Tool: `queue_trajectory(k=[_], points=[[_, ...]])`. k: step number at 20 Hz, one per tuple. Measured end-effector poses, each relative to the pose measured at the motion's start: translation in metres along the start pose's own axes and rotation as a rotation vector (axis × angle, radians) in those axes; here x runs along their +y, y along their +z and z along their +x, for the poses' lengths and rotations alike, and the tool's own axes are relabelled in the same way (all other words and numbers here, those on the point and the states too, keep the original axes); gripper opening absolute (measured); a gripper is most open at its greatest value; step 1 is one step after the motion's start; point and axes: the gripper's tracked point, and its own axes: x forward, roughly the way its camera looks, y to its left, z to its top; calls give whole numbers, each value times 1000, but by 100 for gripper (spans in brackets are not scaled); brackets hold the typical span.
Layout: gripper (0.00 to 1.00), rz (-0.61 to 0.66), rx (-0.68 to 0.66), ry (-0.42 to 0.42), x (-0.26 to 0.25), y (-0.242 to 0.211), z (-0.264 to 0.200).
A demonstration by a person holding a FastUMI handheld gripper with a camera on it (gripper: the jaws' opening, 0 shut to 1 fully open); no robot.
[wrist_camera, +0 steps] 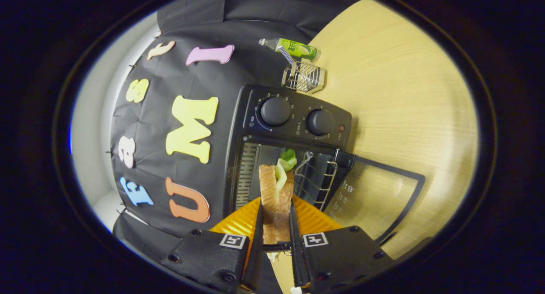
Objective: Open the toaster oven, put the food inside, and close the toaster oven door.
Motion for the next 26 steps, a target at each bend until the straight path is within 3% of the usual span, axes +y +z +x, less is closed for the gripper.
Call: queue_trajectory(k=[6,17,26], points=[[35,32,-16,-23,2,-3,42],[40,-74,43,-48,-3,-15,70],[58,-423,115,-113,-7,-31,70]])
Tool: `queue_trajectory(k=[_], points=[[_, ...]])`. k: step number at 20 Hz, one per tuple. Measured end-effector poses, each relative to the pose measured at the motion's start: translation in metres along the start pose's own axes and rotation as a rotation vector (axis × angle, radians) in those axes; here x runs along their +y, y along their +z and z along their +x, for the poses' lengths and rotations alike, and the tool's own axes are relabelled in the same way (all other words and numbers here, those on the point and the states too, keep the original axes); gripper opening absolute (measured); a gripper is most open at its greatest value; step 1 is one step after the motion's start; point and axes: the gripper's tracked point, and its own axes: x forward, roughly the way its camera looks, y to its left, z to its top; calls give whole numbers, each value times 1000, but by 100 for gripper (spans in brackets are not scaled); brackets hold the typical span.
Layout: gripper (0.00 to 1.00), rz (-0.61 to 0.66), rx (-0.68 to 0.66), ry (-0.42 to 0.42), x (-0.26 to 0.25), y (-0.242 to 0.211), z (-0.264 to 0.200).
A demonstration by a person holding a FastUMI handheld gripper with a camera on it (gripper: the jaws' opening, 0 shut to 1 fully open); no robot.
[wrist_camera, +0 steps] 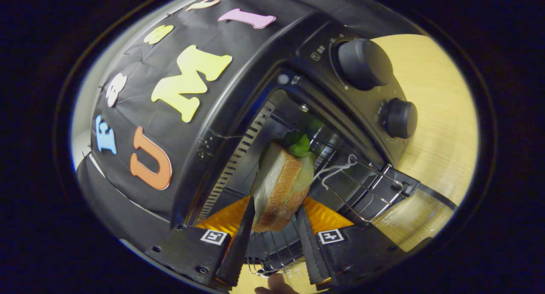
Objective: Open the toaster oven, put the food inside, and close the toaster oven door.
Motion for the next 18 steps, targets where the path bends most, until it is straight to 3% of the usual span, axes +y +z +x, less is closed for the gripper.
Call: queue_trajectory(k=[7,8,14,18], points=[[68,-277,51,-30,4,-13,-2],[73,-332,59,-43,3,-16,-3],[77,-695,127,-91,3,-36,-4],[85,-830,179,-122,2,-51,-11]])
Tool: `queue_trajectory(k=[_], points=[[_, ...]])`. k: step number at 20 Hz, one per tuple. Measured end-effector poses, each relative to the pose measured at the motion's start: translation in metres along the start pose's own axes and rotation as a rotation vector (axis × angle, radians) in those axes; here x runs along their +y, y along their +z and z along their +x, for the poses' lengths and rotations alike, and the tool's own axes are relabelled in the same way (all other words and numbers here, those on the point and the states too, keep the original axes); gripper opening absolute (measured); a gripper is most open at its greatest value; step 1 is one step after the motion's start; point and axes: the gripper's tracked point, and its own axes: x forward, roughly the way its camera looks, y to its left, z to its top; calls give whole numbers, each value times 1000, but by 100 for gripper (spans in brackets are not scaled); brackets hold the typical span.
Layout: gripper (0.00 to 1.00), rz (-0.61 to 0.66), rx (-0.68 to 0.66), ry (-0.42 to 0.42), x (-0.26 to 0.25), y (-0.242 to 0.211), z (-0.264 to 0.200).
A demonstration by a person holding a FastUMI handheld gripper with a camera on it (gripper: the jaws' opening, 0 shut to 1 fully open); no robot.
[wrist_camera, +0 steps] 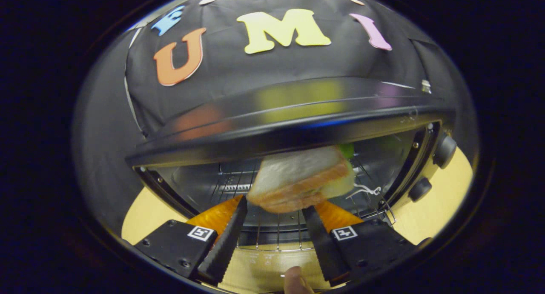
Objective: Open the toaster oven, put the food inside, and close the toaster oven door.
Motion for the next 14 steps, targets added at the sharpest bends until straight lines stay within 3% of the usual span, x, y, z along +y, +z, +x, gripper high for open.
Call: queue_trajectory(k=[4,14], points=[[92,-162,28,-81,1,-12,-1],[94,-49,128,-107,-2,-44,-64]])
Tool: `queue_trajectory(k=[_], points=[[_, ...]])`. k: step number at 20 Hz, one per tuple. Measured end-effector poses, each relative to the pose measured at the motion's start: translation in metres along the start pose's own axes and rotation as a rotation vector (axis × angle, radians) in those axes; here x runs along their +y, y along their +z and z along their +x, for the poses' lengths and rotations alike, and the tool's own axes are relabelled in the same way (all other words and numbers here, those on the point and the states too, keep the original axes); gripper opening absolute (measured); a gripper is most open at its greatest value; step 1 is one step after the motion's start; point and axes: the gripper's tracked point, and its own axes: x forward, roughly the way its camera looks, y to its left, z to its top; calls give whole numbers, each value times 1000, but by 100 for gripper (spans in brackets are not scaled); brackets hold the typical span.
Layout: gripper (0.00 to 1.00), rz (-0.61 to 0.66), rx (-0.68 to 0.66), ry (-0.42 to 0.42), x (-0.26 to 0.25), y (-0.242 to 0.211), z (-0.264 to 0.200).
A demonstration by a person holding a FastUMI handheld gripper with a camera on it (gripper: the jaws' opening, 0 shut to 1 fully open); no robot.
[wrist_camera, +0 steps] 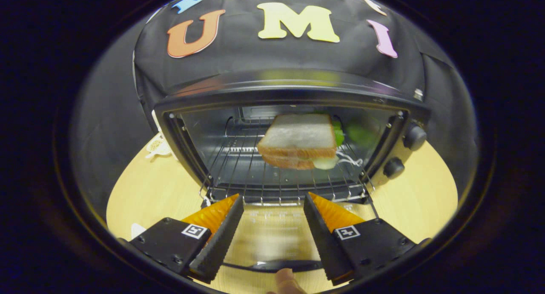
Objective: Open the toaster oven, put the food inside, and close the toaster oven door.
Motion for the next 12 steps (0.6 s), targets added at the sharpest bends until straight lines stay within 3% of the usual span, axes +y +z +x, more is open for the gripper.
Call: queue_trajectory(k=[2,8,12], points=[[92,24,21,-3,-3,-8,-19],[91,-85,20,-7,-2,-27,-80],[91,-77,76,23,4,-60,-82]])
